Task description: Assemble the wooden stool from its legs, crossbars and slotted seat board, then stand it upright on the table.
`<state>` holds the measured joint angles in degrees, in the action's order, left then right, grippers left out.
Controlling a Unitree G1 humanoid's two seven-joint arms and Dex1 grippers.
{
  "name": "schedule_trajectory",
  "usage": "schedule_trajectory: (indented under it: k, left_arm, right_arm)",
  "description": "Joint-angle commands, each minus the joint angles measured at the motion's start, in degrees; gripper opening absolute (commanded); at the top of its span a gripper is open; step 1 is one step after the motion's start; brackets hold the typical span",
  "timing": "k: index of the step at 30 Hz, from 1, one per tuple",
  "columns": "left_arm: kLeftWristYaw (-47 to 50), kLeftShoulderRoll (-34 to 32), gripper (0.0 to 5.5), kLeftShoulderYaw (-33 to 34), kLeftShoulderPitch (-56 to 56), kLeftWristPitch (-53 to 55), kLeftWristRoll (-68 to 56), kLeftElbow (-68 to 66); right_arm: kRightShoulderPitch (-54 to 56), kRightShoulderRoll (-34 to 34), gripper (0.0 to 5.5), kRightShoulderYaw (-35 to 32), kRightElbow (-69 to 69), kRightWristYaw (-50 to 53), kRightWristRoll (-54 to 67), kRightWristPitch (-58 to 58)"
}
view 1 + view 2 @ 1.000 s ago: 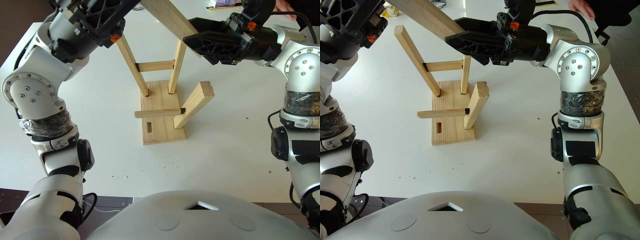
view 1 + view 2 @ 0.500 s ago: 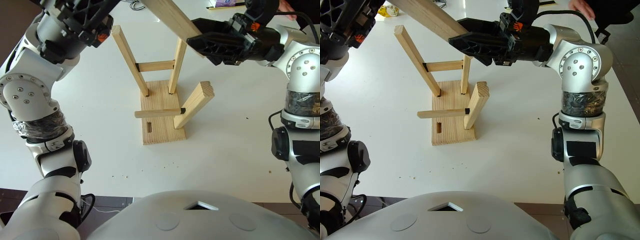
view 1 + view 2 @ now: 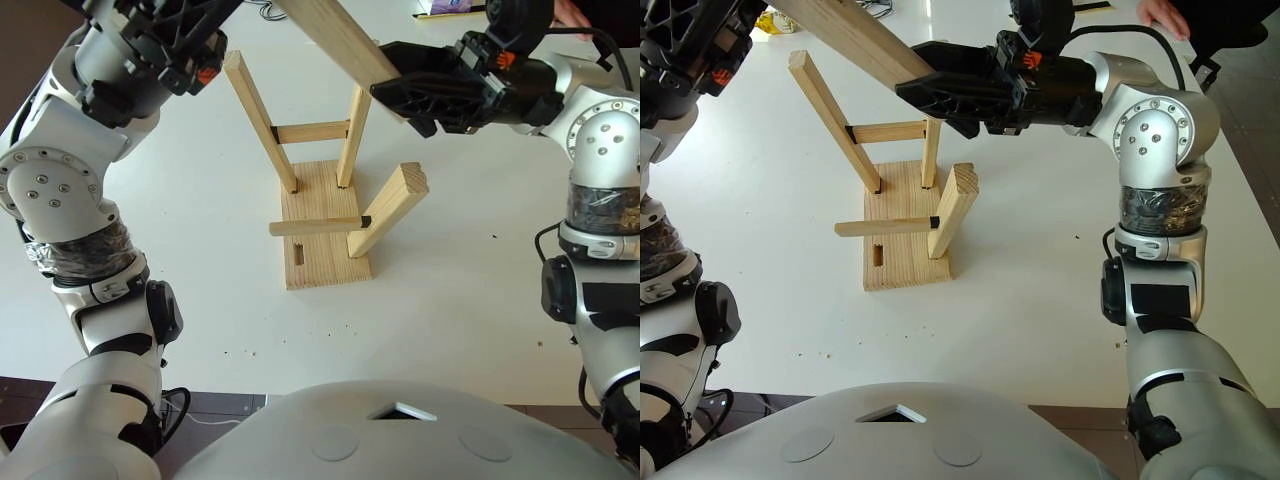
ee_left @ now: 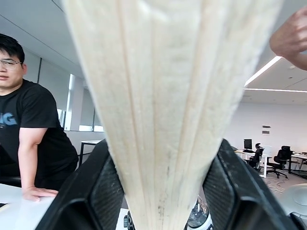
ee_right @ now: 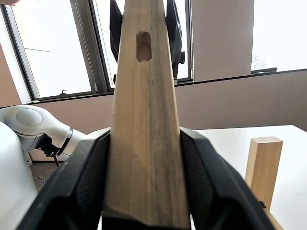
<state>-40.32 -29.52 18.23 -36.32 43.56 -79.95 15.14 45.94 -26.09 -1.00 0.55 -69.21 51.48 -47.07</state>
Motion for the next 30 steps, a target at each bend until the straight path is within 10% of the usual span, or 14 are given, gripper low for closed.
schedule_trajectory:
  k: [1,16,30]
  left_arm:
    - [-0.20,-0.36,2.08,0.08,1.25,-0.19,0.83,0.79]
    - [-11.64,-10.50,2.06,-0.89,3.30,-5.42,19.33,-0.55]
    - [-26.96,-21.57,2.05,4.41,23.96,-13.55,32.45,-2.25]
  right_arm:
    - [-0.32,0.05,2.74,0.48,0.99,0.27,-3.17,3.18]
    - [-0.10,1.46,5.12,-7.38,9.62,9.15,-9.03,13.33]
    - [-8.43,0.93,5.12,-20.48,4.11,25.75,-6.79,14.84]
